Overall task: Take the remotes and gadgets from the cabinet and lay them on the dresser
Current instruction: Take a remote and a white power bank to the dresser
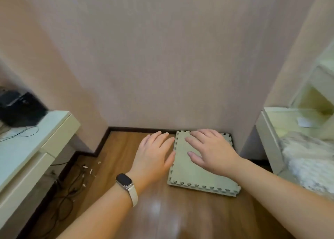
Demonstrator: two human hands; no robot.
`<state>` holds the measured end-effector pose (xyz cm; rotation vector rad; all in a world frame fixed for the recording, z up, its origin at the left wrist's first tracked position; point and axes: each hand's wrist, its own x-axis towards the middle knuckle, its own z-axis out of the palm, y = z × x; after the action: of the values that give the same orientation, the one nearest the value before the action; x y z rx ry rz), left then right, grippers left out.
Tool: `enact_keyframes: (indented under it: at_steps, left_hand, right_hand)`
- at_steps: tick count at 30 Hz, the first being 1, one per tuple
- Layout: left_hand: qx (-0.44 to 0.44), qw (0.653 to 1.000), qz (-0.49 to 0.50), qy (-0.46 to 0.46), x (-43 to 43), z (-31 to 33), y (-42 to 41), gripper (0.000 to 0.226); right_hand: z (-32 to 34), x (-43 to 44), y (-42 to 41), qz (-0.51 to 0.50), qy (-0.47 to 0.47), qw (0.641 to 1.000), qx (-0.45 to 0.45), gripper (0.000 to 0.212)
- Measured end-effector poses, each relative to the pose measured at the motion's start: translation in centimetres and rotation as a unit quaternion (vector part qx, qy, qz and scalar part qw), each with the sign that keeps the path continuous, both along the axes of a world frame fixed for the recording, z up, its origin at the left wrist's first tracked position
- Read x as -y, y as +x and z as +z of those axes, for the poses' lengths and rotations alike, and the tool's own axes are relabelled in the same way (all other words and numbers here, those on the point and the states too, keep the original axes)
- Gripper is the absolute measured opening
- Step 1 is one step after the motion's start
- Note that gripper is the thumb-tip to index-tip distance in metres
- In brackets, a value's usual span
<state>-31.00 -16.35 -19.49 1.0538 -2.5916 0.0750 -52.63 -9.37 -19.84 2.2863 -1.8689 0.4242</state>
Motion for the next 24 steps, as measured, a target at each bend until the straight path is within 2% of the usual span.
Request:
enact_keyframes:
  at_steps: [5,11,18,24]
  left_hand:
    - [-0.019,0.995,0.095,0.008,-0.7,0.3,12.0,0.044]
    - [-0.047,0.976,0.21,0.009,-1.6,0.8,22.4,0.046]
    - [-0.029,0.942,0.334,0.011,-2.5,0.7,29.3,0.045]
    - [-0.012,0.917,0.398,-0.003,0.6,1.4,31.6,0.044]
  right_hand:
    - [1.1,3.3,10.9,0.072,-0.005,0.997,-0.01,0.046]
    - [2.6,6.8,20.5,0.172,-0.03,0.984,-0.033,0.047]
    - [3.7,11.7,28.5,0.289,-0.025,0.956,-0.053,0.049]
    - [2.9,18.0,32.6,0.36,-0.006,0.932,-0.042,0.049]
